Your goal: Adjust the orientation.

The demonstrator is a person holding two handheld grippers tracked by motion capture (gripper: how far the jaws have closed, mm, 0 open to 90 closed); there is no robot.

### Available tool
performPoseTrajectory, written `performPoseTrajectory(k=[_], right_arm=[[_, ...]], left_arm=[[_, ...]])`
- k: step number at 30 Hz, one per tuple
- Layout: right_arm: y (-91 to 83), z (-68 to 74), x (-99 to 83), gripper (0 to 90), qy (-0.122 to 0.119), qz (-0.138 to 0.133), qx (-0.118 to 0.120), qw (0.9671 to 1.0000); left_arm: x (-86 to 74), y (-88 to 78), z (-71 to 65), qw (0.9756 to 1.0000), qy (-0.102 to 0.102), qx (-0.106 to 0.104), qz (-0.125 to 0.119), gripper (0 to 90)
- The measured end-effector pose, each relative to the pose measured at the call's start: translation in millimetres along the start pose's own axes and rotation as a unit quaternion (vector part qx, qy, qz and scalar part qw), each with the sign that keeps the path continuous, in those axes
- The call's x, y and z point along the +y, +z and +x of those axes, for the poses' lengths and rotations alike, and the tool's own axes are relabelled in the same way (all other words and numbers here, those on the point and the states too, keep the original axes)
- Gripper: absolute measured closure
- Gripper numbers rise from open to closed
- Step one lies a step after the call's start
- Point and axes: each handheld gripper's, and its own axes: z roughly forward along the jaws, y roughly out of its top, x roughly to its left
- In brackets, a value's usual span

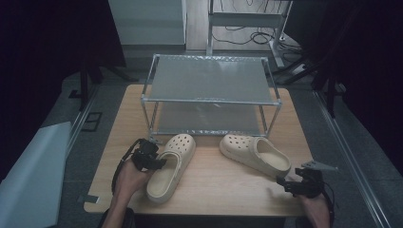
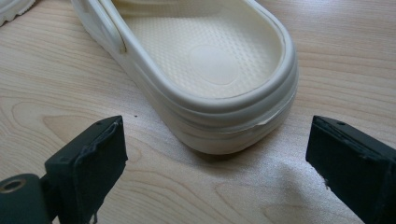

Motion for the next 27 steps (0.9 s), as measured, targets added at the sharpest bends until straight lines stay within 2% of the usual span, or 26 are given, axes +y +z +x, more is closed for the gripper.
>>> performPoseTrajectory(k=[4, 6, 8, 9, 10, 12, 14, 16, 19, 22, 27], right_arm=[[0.2, 0.0, 0.0, 4.6, -0.001, 0.0, -0.001, 1.0], [0.2, 0.1, 0.0, 4.6, -0.001, 0.0, 0.0, 1.0], [0.0, 0.2, 0.1, 4.7, -0.001, 0.0, 0.0, 1.0], [-0.1, 0.2, 0.2, 4.8, -0.001, 0.0, 0.0, 1.0], [-0.1, 0.2, 0.2, 4.8, -0.001, 0.0, 0.0, 1.0], [0.0, 0.2, 0.2, 4.7, -0.001, 0.0, 0.0, 1.0], [-0.2, 0.2, 0.2, 4.7, 0.0, 0.0, -0.001, 1.0], [-0.2, 0.2, 0.2, 4.7, 0.0, 0.0, -0.001, 1.0], [0.0, 0.0, 0.0, 4.9, 0.0, 0.0, 0.0, 1.0], [-0.3, -0.3, 0.0, 4.9, 0.0, -0.001, 0.0, 1.0], [-0.4, -0.7, -0.2, 4.9, 0.001, -0.002, 0.001, 1.0]], left_arm=[[-0.3, -1.7, 4.9, 0.9998, -0.02, -0.008, -0.001, 69.4], [-0.8, -3.7, 9.5, 0.9996, -0.027, -0.003, 0.001, 72.6], [-1.8, -5.2, 17.8, 0.999, -0.039, -0.022, 0.003, 73.5], [-3.0, -5.6, 25.1, 0.9975, -0.056, -0.041, 0.002, 74.0], [-3.0, -5.6, 25.1, 0.9975, -0.056, -0.041, 0.002, 74.2], [-3.3, -5.7, 31.9, 0.9959, -0.067, -0.061, 0.002, 74.3], [-4.2, -5.6, 39.2, 0.9931, -0.084, -0.081, 0.0, 74.5], [-4.3, -5.6, 41.6, 0.9923, -0.089, -0.087, 0.0, 74.6], [-4.8, -6.1, 47.9, 0.9883, -0.11, -0.105, -0.006, 75.0], [-5.2, -6.2, 53.9, 0.9834, -0.129, -0.127, -0.012, 75.3], [-4.6, -8.5, 60.6, 0.9735, -0.151, -0.17, -0.023, 75.4]])
